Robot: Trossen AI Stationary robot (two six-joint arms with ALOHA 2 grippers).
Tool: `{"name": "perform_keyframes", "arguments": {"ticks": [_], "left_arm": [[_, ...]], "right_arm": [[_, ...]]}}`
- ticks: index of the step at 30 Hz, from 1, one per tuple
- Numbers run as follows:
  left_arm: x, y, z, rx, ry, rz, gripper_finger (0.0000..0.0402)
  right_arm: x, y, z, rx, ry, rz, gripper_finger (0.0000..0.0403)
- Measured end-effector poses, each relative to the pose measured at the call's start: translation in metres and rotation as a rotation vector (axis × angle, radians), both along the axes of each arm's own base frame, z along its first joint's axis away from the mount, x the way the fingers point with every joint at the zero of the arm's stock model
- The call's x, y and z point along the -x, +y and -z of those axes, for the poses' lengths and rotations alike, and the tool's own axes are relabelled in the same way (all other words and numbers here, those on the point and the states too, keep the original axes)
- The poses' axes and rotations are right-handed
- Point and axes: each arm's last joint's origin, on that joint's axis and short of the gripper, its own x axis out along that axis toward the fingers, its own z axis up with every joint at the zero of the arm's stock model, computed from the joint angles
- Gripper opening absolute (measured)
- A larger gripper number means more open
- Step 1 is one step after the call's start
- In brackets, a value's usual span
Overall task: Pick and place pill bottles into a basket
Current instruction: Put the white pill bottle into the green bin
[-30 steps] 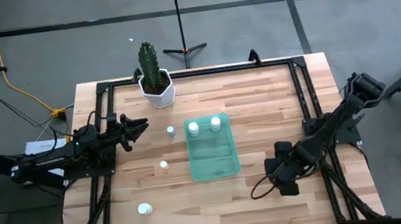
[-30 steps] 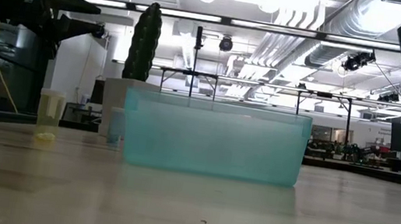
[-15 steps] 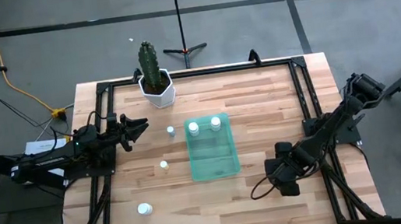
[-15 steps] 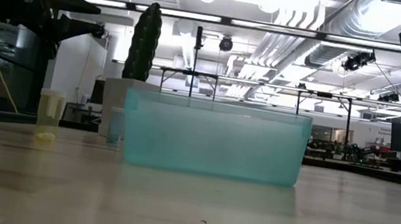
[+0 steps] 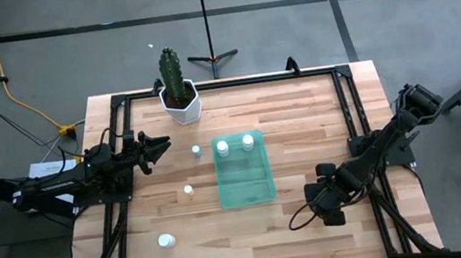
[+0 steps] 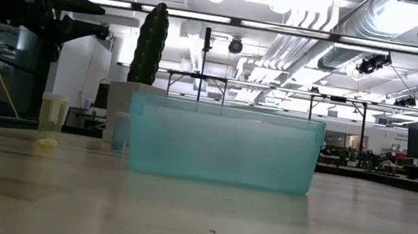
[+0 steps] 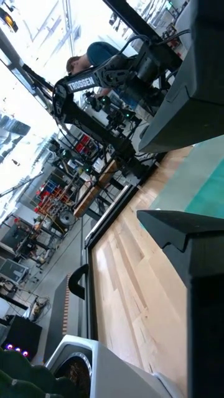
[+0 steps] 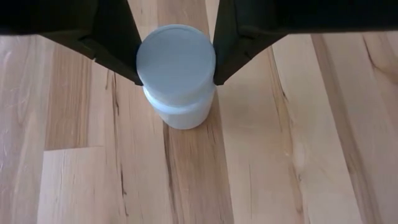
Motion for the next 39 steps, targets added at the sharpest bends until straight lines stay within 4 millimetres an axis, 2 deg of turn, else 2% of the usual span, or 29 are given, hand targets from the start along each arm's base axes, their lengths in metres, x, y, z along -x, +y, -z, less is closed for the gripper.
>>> {"name": "perform_keyframes", "arguments": {"ticks": [8, 15, 27, 39], "left_arm": [[0.000, 0.000, 0.000, 0.000, 0.000, 0.000, 0.0193], [0.000, 0.000, 0.000, 0.000, -0.001, 0.000, 0.0193], [0.000, 0.000, 0.000, 0.000, -0.001, 0.000, 0.0193], [0.000, 0.000, 0.000, 0.000, -0.003, 0.000, 0.0193]], "right_arm": [[-0.003, -0.002, -0.001, -0.014, -0.011, 0.017, 0.0149], [-0.011, -0.016, -0.011, -0.040, -0.081, 0.077, 0.0156], [-0.027, -0.057, -0.053, -0.087, -0.411, 0.198, 0.0148], [-0.062, -0.105, -0.071, -0.020, -0.705, 0.203, 0.0149]]}}
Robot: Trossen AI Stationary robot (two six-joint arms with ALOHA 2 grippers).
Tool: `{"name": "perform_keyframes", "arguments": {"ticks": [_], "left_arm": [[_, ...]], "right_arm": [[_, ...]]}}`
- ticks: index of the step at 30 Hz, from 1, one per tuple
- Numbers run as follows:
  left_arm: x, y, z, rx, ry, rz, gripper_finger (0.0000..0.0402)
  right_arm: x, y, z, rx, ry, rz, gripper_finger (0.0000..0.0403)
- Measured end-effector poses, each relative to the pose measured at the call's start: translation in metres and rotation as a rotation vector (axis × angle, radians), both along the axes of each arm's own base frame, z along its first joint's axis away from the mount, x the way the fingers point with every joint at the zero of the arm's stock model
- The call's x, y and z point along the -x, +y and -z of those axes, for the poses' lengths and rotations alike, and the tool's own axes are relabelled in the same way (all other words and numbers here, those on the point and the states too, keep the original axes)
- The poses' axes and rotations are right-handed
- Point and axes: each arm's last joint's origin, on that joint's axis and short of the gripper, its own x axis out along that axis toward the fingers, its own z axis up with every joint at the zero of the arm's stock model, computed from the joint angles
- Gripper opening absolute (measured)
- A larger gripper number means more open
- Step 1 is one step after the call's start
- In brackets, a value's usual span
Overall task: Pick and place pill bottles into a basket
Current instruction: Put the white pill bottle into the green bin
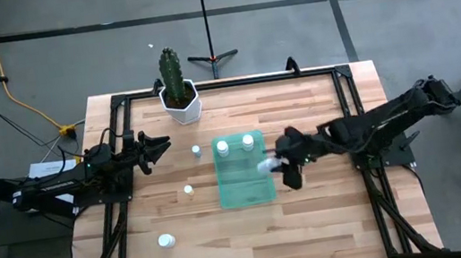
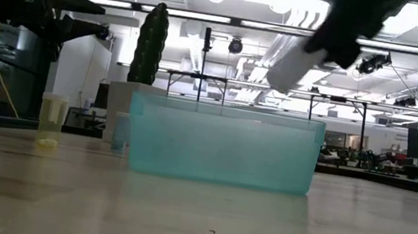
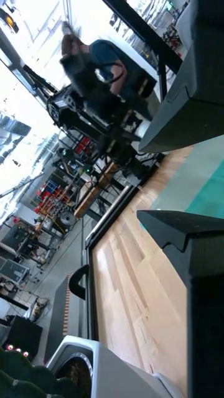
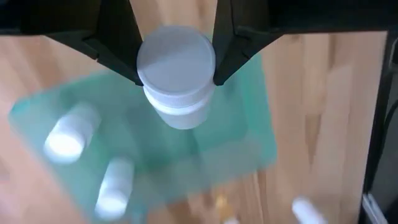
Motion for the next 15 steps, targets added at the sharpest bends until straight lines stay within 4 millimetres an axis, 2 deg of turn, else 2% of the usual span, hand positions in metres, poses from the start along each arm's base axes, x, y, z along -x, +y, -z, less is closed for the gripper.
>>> {"name": "perform_keyframes", "arguments": {"ticks": [5, 10, 15], "left_arm": [[0.000, 0.000, 0.000, 0.000, 0.000, 0.000, 0.0193], [0.000, 0.000, 0.000, 0.000, 0.000, 0.000, 0.0193], [0.000, 0.000, 0.000, 0.001, 0.001, -0.014, 0.0193]], "right_arm": [[-0.010, -0.020, -0.009, 0.087, -0.115, 0.000, 0.0150], [-0.012, -0.038, -0.011, 0.113, -0.114, 0.031, 0.0148], [-0.034, -0.044, -0.038, 0.192, -0.146, -0.017, 0.0149]]}}
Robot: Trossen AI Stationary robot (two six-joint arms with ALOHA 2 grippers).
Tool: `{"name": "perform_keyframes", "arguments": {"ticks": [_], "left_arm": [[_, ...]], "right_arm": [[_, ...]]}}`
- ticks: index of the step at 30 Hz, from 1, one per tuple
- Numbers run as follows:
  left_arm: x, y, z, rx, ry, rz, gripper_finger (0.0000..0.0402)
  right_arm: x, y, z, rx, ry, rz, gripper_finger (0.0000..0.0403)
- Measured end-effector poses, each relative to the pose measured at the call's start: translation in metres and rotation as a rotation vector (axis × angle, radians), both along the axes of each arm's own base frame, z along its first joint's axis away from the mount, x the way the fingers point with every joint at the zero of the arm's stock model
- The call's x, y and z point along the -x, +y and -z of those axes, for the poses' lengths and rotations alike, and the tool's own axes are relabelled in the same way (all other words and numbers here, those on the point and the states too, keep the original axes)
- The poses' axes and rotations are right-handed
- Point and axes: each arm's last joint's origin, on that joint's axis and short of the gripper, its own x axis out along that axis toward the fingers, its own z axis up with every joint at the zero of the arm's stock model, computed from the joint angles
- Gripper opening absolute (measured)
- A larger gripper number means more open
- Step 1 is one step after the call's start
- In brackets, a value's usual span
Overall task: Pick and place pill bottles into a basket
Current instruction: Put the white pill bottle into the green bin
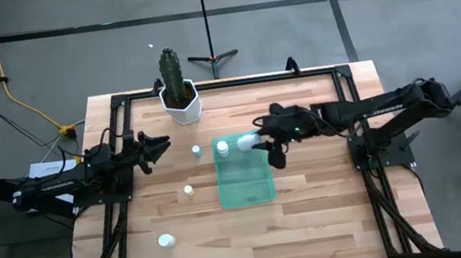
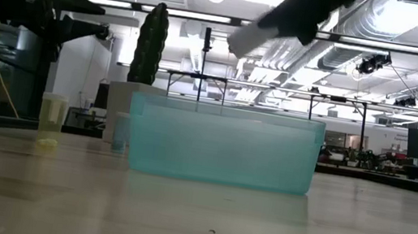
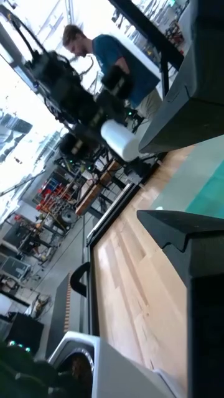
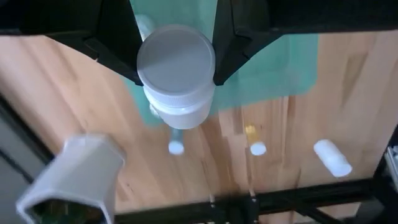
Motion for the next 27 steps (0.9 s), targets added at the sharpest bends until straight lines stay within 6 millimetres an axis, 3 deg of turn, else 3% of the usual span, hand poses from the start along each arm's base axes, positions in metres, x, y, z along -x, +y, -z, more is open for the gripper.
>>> {"name": "perform_keyframes", "arguments": {"ticks": [3, 6, 10, 15, 27], "left_arm": [[0.000, 0.000, 0.000, 0.001, -0.004, -0.017, 0.0193], [0.000, 0.001, 0.000, 0.001, -0.005, -0.020, 0.0193], [0.000, 0.001, 0.000, 0.001, -0.003, -0.020, 0.0193], [0.000, 0.001, 0.000, 0.001, -0.003, -0.020, 0.0193], [0.000, 0.001, 0.000, 0.002, -0.001, -0.020, 0.0193]], "right_arm": [[-0.016, -0.006, -0.009, 0.031, 0.086, -0.029, 0.0148], [-0.026, -0.015, -0.002, 0.019, 0.239, -0.036, 0.0149], [-0.034, -0.024, 0.022, -0.028, 0.406, -0.040, 0.0150], [-0.045, -0.024, 0.050, -0.078, 0.489, -0.063, 0.0148], [-0.060, -0.012, 0.087, -0.103, 0.600, -0.093, 0.0153]]}}
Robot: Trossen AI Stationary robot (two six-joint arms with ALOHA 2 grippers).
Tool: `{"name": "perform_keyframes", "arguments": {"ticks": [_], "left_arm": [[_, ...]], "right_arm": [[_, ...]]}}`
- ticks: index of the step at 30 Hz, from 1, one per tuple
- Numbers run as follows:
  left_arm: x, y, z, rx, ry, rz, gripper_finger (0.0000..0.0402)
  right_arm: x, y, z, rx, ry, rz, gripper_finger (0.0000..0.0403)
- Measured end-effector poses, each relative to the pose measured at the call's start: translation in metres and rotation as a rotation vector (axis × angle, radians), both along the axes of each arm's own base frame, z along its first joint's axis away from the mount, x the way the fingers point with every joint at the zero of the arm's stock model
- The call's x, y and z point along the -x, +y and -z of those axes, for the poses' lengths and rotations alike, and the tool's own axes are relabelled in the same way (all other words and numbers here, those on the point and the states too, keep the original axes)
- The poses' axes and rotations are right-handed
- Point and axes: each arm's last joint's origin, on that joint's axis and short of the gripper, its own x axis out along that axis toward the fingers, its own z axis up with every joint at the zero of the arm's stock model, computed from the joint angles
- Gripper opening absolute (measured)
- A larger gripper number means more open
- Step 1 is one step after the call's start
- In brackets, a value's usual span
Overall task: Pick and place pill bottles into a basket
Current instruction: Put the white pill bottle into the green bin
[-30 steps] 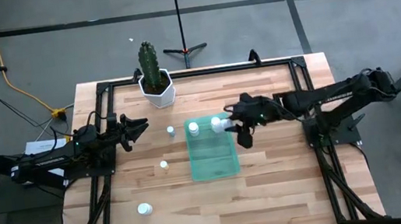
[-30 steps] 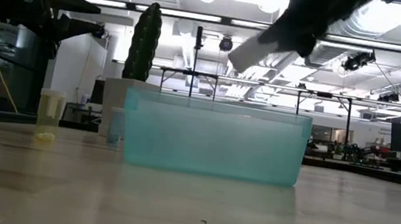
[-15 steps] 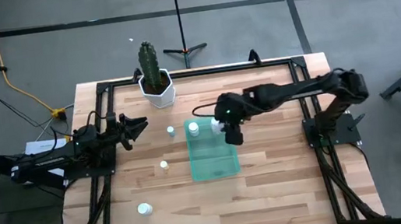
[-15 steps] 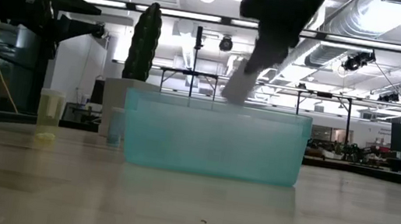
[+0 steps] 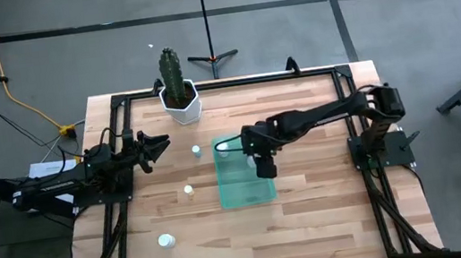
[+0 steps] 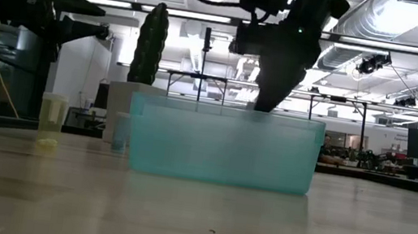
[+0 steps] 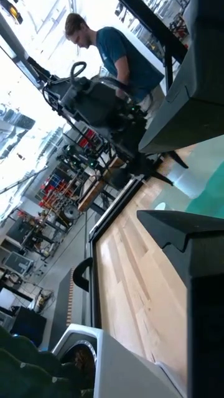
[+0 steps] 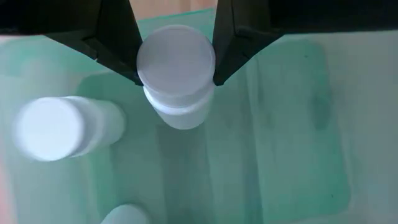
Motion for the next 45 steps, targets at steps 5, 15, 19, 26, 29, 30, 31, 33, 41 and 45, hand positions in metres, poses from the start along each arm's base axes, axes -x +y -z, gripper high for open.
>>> {"name": "perform_keyframes", "arguments": {"ticks": [5, 15, 19, 26, 29, 30, 31, 33, 41, 45], "left_arm": [[0.000, 0.000, 0.000, 0.000, 0.001, 0.000, 0.0193], [0.000, 0.000, 0.000, 0.000, 0.001, 0.000, 0.0193], [0.000, 0.000, 0.000, 0.000, 0.001, 0.000, 0.0193], [0.000, 0.000, 0.000, 0.000, 0.001, 0.000, 0.0193], [0.000, 0.000, 0.000, 0.000, 0.001, 0.000, 0.0193], [0.000, 0.000, 0.000, 0.000, 0.001, -0.001, 0.0193], [0.000, 0.000, 0.000, 0.000, 0.001, -0.002, 0.0193], [0.000, 0.000, 0.000, 0.001, 0.001, -0.003, 0.0193], [0.000, 0.000, 0.000, -0.006, 0.004, -0.005, 0.0193], [0.000, 0.000, 0.000, -0.041, 0.017, -0.009, 0.0193]], "right_arm": [[-0.003, 0.005, 0.008, -0.005, 0.025, -0.014, 0.0156], [-0.003, 0.006, 0.010, -0.032, 0.029, -0.030, 0.0200], [-0.003, 0.006, 0.010, -0.033, 0.029, -0.027, 0.0231], [-0.009, 0.000, -0.007, -0.049, -0.026, -0.003, 0.0246], [-0.014, -0.014, -0.038, -0.011, -0.170, -0.027, 0.0247], [-0.015, -0.018, -0.051, 0.001, -0.242, -0.029, 0.0247], [-0.014, -0.023, -0.063, 0.002, -0.318, -0.027, 0.0247], [-0.007, -0.030, -0.086, -0.003, -0.475, -0.034, 0.0247], [0.090, -0.034, -0.107, 0.009, -0.806, 0.076, 0.0247], [0.137, -0.024, -0.087, 0.002, -0.929, 0.113, 0.0247]]}}
